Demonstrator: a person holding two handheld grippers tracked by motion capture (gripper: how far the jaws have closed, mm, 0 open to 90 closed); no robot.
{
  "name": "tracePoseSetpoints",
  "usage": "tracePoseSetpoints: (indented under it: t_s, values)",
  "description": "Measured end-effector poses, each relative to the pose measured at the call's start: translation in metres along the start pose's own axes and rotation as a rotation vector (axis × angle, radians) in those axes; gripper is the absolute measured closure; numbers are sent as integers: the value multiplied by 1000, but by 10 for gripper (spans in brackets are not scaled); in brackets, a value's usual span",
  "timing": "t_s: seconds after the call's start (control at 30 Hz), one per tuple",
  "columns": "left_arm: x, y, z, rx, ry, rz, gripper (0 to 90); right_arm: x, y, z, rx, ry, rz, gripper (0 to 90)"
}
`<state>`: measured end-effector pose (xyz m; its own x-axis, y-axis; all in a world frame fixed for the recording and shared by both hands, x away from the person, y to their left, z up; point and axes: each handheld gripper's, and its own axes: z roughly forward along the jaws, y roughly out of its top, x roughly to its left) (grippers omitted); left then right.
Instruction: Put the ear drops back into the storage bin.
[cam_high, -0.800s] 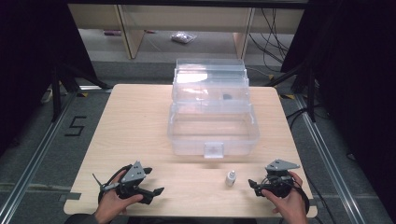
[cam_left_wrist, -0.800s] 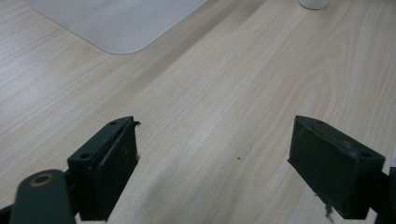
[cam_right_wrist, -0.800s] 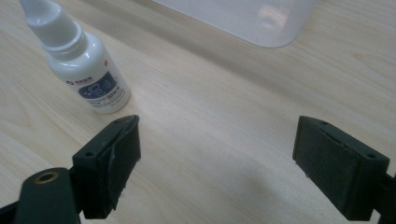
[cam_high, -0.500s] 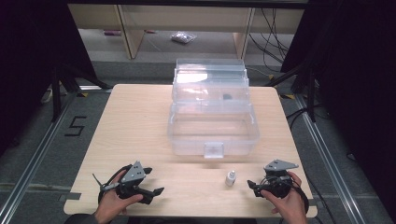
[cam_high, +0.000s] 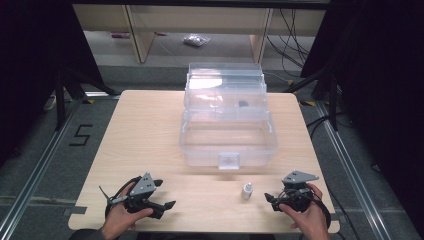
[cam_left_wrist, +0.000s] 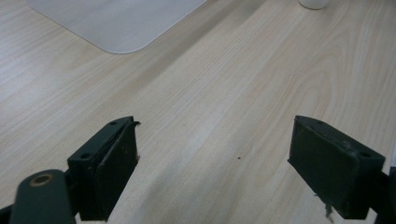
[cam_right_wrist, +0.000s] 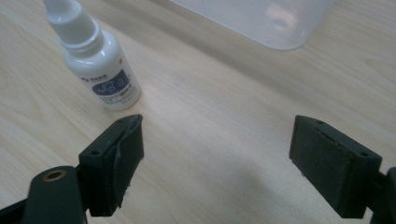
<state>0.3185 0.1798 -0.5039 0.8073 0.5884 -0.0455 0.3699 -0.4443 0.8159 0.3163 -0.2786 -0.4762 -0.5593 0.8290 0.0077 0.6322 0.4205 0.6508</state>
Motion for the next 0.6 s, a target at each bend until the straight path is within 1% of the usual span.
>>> tracePoseSetpoints:
  t_s: [0.03, 0.07, 0.1, 0.13, 0.17, 0.2, 0.23, 0.27, 0.3, 0.33, 0.37, 0.4, 0.43, 0.47, 0.5, 0.53, 0.6]
  values:
    - [0, 0, 0, 6, -5, 1, 148, -1, 0, 0, 3, 1, -9, 187]
    - [0, 0, -1, 9, -7, 2, 149, 3, 1, -1, 14, 8, 34, 187]
    - [0, 0, 0, 7, -5, 1, 149, 1, 2, -1, 14, 7, -2, 189]
    - [2, 0, -1, 20, 0, 19, 149, 2, 1, 0, 10, 9, -14, 191]
    - [0, 0, 0, 7, -5, 2, 149, 3, 2, 0, 13, 19, -7, 191]
    - [0, 0, -1, 9, -6, 2, 148, 4, 2, 0, 13, 20, -17, 192]
    - [1, 0, -1, 17, -2, 14, 149, 5, 3, 0, 16, 19, -14, 192]
    - [1, 0, -1, 18, -2, 15, 149, 5, 3, 0, 18, 21, -29, 192]
    - [1, 0, -1, 13, -3, 9, 149, 7, 4, 0, 23, 27, -17, 192]
    - [1, 0, -1, 17, -2, 14, 149, 8, 5, 0, 26, 33, -30, 192]
    - [2, 1, -2, 27, 3, 28, 149, 9, 5, 1, 19, 33, -35, 192]
    - [1, 0, -1, 15, -1, 13, 149, 10, 6, 0, 30, 38, -28, 192]
    - [1, 0, -1, 18, -2, 15, 149, 11, 6, 1, 28, 36, -46, 193]
    - [1, 0, -1, 17, 0, 15, 148, 13, 6, 1, 31, 37, -43, 193]
    - [2, 0, -1, 21, 1, 21, 149, 16, 7, 1, 40, 48, -18, 193]
    - [1, 0, -1, 18, -1, 16, 149, 14, 7, 2, 34, 44, -59, 194]
    - [2, 0, -1, 19, -2, 16, 149, 17, 8, 1, 43, 51, -57, 200]
